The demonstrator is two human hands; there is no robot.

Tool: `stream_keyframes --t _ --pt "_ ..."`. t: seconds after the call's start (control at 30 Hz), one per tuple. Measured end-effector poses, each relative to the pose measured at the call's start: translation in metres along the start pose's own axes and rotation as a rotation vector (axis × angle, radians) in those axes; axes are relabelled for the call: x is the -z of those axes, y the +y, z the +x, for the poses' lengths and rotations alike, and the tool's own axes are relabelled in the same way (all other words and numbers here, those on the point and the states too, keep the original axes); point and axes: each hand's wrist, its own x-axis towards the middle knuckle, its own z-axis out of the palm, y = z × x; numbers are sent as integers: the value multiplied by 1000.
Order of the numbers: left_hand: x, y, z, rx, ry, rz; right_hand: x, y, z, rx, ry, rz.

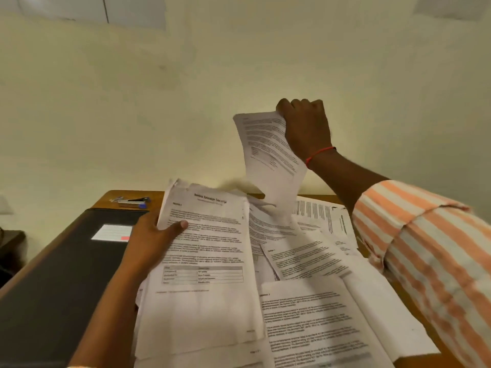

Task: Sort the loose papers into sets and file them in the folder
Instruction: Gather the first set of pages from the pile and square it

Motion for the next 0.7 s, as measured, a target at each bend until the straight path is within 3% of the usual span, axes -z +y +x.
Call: stream_keyframes --t 0.17,0.33,0.7 --pt "38 30 -17 -80 27 -203 27 18 12 -76 -5 135" --pt "56 28 -20 13 -76 -577 40 40 15 -269 -197 452" --pt "-12 14 -11 102 -220 -478 8 10 -70 -349 -655 826"
